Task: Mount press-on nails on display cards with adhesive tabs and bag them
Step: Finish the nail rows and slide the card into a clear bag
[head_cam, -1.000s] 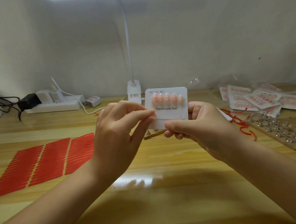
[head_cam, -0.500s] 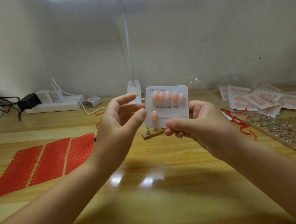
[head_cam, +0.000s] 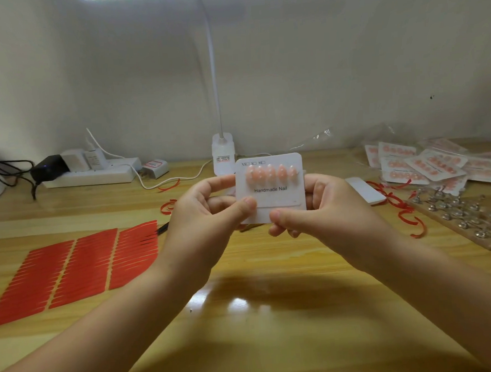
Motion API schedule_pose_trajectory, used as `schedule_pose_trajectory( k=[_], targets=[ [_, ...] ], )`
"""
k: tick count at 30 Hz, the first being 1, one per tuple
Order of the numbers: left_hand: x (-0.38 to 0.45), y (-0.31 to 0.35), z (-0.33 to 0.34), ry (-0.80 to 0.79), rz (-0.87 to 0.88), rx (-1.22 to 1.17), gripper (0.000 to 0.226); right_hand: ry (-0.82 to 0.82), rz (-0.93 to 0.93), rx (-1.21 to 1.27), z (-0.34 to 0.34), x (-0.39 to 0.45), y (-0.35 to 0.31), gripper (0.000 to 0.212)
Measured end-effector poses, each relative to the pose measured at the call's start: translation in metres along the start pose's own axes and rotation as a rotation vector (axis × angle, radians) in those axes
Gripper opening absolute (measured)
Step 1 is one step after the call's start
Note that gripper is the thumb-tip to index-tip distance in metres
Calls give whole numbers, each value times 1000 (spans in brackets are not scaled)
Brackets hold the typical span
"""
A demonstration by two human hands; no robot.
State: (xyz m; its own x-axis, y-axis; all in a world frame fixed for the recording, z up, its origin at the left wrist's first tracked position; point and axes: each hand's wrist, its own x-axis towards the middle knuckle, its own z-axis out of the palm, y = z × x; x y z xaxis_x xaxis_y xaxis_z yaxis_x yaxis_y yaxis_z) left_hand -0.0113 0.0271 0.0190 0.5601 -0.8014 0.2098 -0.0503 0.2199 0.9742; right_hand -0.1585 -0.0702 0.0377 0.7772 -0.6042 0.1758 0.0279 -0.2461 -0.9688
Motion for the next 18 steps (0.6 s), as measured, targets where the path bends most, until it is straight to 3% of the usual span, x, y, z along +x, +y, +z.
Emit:
schedule_pose_trajectory(
  k=[6, 11, 15, 18],
  targets=[
    [1, -5, 0, -13, -58, -40, 25, 22, 44, 23, -3, 3, 6, 26],
    [3, -5, -3, -46, -117, -2, 50, 15, 82, 6, -5, 5, 11, 26],
    [3, -12, -4, -15, -86, 116, 41, -26, 108, -51, -4, 6, 13, 26],
    [6, -15, -5, 21, -78, 151, 41, 37, 137, -66, -5, 9, 20, 28]
  ],
)
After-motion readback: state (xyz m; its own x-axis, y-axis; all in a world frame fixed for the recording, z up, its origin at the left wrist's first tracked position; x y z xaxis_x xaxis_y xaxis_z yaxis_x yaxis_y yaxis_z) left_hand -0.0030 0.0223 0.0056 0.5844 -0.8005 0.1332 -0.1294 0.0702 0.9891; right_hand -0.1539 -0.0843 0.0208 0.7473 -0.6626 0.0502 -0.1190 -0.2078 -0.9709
